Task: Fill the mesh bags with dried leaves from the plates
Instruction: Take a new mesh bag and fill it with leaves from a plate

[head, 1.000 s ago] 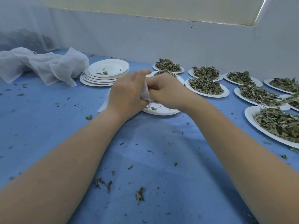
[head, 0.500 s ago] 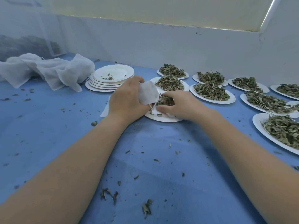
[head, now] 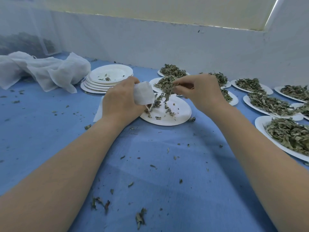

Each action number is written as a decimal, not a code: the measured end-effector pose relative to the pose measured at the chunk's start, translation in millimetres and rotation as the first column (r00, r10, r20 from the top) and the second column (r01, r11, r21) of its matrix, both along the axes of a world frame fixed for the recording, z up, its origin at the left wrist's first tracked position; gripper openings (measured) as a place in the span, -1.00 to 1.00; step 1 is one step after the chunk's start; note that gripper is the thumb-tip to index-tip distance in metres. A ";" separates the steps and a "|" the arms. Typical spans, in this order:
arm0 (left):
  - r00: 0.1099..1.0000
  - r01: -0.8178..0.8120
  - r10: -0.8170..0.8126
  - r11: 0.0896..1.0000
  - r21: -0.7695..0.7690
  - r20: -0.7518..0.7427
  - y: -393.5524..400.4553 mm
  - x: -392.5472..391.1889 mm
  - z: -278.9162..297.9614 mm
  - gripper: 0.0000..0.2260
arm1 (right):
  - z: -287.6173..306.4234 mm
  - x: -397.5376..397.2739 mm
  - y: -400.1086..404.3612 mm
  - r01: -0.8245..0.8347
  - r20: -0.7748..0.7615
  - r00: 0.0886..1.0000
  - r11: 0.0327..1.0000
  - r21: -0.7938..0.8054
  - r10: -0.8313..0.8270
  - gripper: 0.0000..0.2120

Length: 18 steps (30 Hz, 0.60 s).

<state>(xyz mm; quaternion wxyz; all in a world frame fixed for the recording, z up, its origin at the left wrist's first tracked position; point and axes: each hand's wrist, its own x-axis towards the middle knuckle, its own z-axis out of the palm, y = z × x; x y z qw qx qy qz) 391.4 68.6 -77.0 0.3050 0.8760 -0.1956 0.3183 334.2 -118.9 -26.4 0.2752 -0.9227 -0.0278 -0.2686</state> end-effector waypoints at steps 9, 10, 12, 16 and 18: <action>0.999 0.026 -0.025 1.000 -0.010 0.031 -2.3 -0.2 -0.4 -0.57 | 0.6 -2.2 12.7 -0.172 0.051 0.985 0.909 0.380 0.165 -0.83; 0.999 0.034 -0.033 0.999 -0.018 0.036 -2.8 -0.8 0.0 -0.56 | -0.9 -2.2 14.9 -0.191 0.047 0.981 0.906 0.379 0.188 -0.82; 0.997 0.050 -0.049 0.999 -0.021 0.054 -4.7 -3.1 1.1 -0.55 | -4.4 -2.3 20.4 -0.215 0.035 0.976 0.908 0.359 0.217 -0.79; 0.987 0.104 -0.107 0.994 0.028 0.119 -9.6 -8.2 3.4 -0.53 | -9.2 -0.2 29.1 -0.226 0.039 0.973 0.922 0.313 0.226 -0.82; 0.981 0.110 -0.120 0.991 0.070 0.153 -10.7 -10.1 4.2 -0.55 | -9.3 -0.3 33.8 -0.204 0.003 0.979 0.965 0.166 0.206 -0.90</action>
